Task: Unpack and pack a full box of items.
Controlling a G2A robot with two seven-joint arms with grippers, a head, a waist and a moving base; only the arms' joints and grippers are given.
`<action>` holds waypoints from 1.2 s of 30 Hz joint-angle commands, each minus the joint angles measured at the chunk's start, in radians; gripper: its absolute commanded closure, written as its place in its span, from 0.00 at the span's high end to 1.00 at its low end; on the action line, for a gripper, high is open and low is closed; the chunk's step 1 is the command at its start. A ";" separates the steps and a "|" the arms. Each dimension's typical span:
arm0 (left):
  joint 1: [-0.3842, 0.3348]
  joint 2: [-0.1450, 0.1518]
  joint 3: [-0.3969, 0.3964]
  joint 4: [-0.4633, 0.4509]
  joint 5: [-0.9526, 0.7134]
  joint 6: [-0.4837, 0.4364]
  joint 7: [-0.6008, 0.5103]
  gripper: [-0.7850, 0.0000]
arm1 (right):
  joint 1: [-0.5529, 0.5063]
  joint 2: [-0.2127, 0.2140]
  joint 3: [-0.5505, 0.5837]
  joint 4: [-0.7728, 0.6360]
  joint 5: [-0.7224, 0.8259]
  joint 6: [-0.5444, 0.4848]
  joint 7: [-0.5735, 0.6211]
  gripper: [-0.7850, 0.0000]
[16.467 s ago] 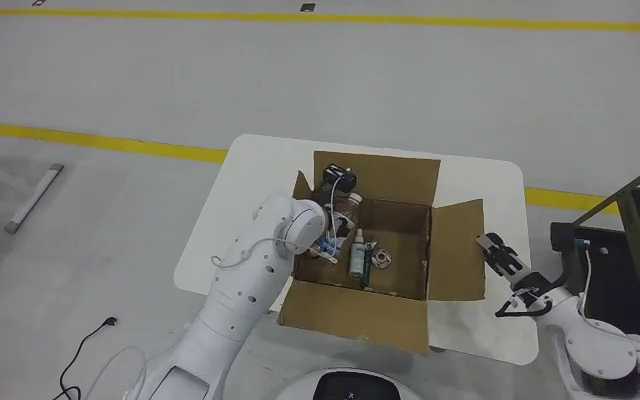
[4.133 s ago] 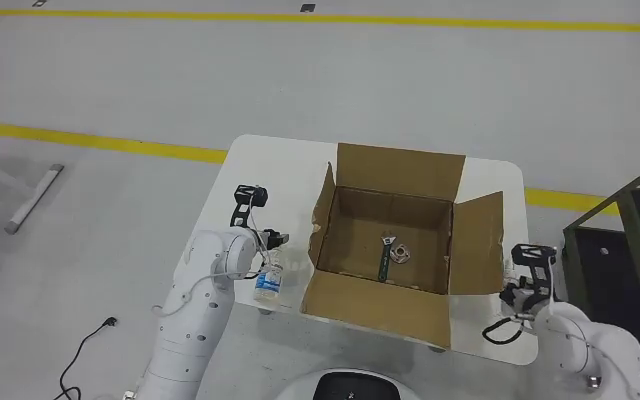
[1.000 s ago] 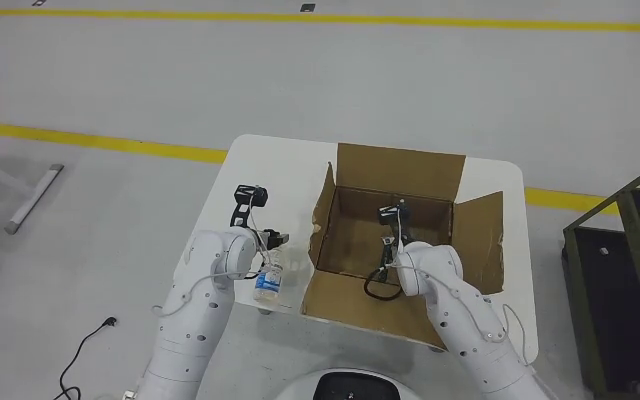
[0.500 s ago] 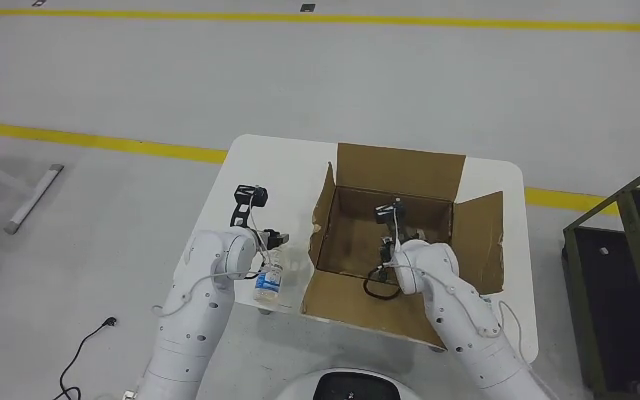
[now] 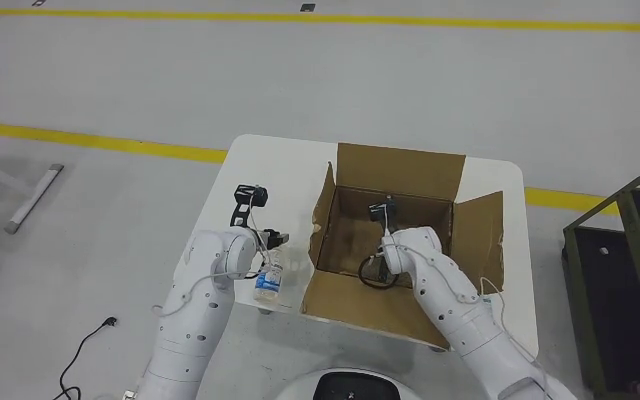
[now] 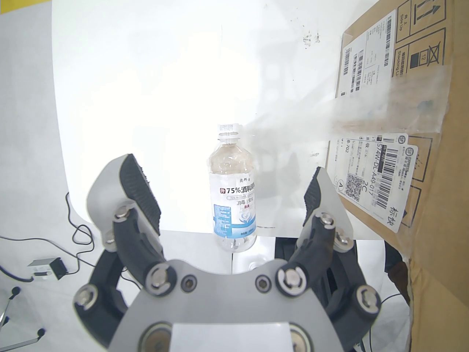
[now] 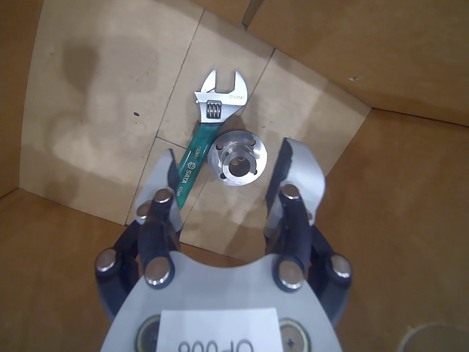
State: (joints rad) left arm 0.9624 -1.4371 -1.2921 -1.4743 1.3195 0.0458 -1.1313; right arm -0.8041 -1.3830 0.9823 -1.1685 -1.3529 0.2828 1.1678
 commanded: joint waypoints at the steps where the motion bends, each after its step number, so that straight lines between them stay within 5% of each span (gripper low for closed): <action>1: 0.000 0.000 0.000 0.000 0.000 0.000 0.000 1.00 | 0.008 -0.004 -0.003 0.019 0.000 0.001 0.003 0.44; 30: 0.000 0.000 0.000 0.000 0.000 0.000 0.000 1.00 | 0.058 -0.050 -0.015 0.172 0.002 0.011 -0.005 0.39; 36: 0.000 0.000 0.000 0.000 0.000 0.000 0.000 1.00 | 0.062 -0.056 -0.009 0.181 0.002 0.008 -0.005 0.18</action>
State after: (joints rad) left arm 0.9624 -1.4371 -1.2921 -1.4743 1.3195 0.0458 -1.1313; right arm -0.7425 -1.4384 0.9719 -0.9869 -1.3504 0.2916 1.1626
